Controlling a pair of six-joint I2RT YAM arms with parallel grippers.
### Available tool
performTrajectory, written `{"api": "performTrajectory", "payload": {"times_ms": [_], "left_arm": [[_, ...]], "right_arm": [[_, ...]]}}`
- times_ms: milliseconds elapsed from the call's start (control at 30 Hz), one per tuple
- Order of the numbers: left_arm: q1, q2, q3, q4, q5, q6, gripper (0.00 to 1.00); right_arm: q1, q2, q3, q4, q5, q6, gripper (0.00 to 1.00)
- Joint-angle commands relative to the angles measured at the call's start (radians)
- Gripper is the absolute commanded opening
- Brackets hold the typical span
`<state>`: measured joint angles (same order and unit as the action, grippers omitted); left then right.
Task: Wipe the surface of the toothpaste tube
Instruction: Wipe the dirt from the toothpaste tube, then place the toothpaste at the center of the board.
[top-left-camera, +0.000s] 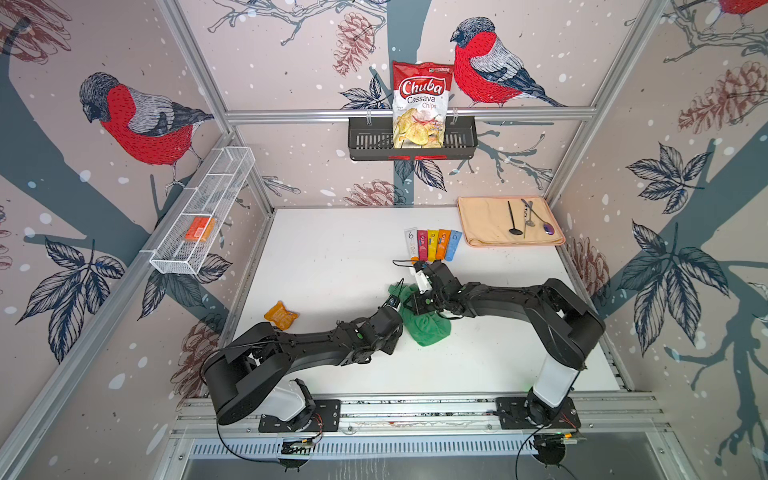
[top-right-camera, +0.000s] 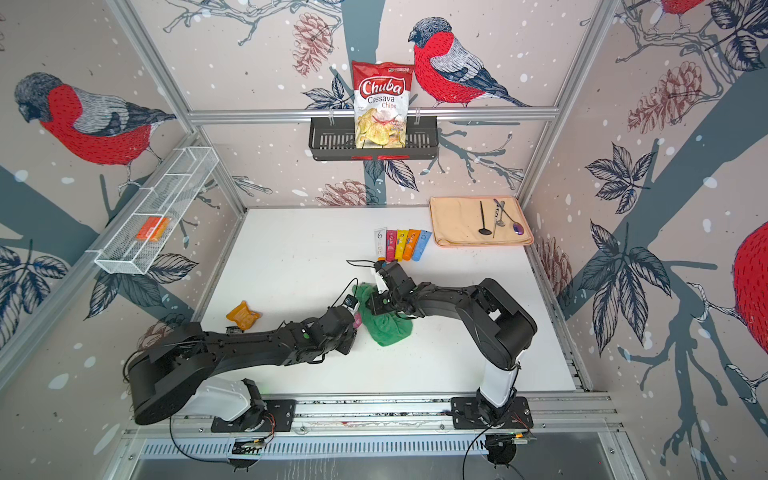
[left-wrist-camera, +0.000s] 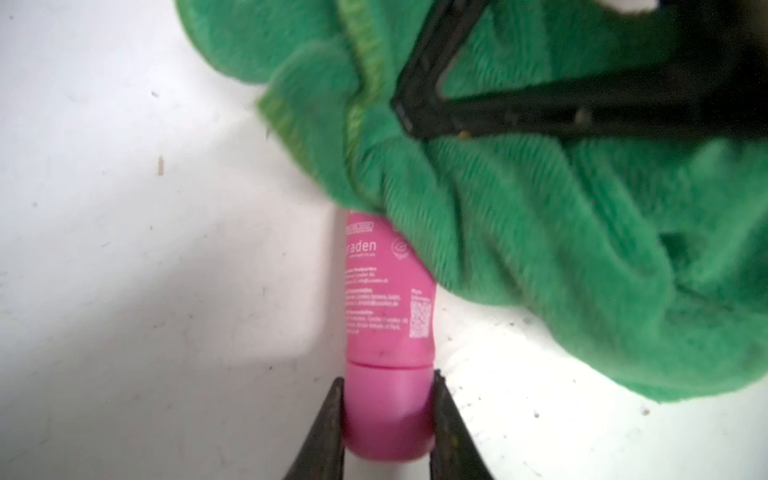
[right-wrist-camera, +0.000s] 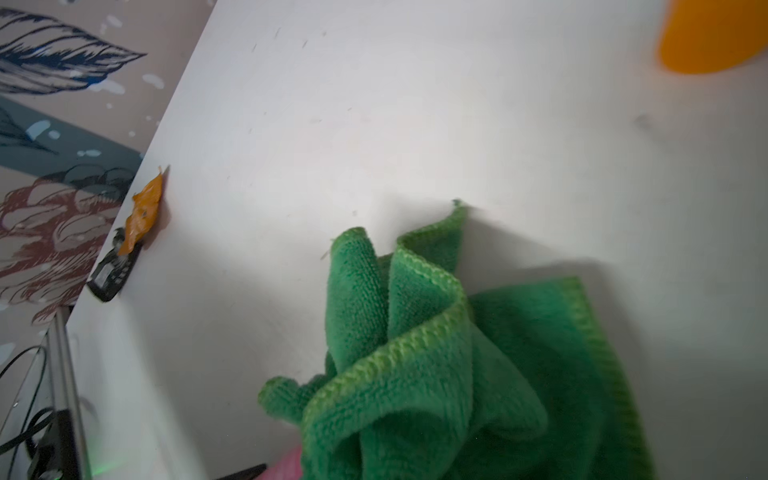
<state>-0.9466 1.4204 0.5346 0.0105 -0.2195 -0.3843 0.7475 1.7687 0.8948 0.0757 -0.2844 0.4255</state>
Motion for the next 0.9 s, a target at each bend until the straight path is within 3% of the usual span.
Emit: {"api": "performTrajectory", "payload": {"times_ms": [0,267,467,600,867], "left_arm": [[0.0,-0.003,-0.001,-0.001,-0.016,-0.004,0.11],[0.019,0.023,0.069,-0.1,-0.152,-0.053,0.11],[0.192,0.028,0.183,-0.122,-0.191,-0.051,0.11],[0.305,0.087,0.286,-0.126,-0.157,-0.015,0.11],[0.469,0.203,0.403,-0.17,-0.247,0.075,0.11]], "right_arm": [[-0.067,-0.039,-0.037,-0.165,0.264,-0.008,0.12],[-0.209,-0.328,-0.254,0.046,0.327,0.047,0.12],[-0.303,-0.594,-0.458,0.212,0.351,0.093,0.12],[-0.336,-0.629,-0.511,0.265,0.315,0.104,0.12],[-0.365,-0.603,-0.506,0.27,0.257,0.104,0.12]]}}
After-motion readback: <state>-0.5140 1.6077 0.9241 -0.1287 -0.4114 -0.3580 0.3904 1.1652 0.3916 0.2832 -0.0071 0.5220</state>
